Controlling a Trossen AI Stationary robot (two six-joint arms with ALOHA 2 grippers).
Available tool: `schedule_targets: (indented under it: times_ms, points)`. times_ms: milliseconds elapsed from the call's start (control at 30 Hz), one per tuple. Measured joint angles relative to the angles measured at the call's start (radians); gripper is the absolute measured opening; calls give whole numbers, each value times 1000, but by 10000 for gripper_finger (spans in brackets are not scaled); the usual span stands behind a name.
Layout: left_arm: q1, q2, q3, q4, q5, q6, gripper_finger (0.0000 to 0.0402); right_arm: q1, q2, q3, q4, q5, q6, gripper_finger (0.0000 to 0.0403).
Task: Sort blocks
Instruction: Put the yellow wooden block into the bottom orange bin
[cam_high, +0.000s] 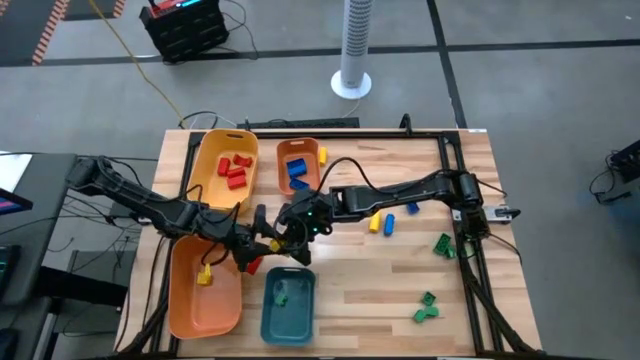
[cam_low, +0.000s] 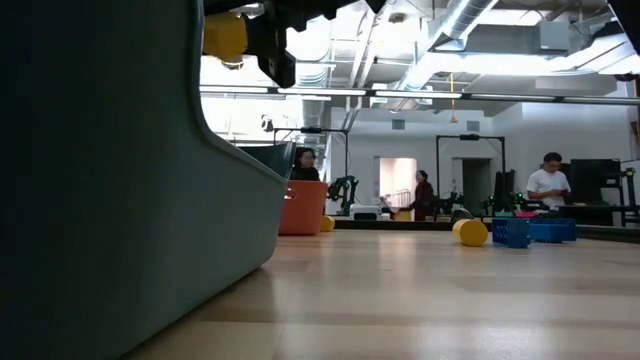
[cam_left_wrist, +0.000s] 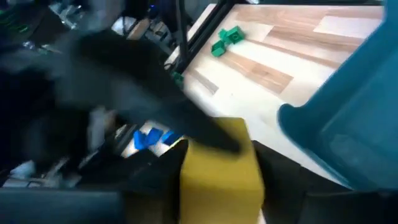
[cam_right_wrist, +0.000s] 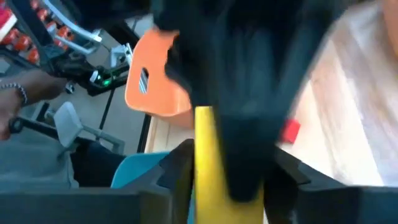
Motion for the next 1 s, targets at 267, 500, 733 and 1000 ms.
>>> schedule_targets:
  times_ms: [267, 500, 733, 1000]
  points:
    - [-4, -4, 0, -15, 11, -33, 126, -19, -1, 1, 5, 3, 0, 257]
    - [-83, -94, 0, -183, -97, -237, 126, -25, -76, 1, -180, 7, -51, 270]
    - [-232, -188, 76, -539, -126, -661, 126, 2, -141, 2, -451, 179, -47, 271]
    - [-425, -193, 210, -991, -40, -1165, 128, 91, -143, 1, -578, 357, -15, 270]
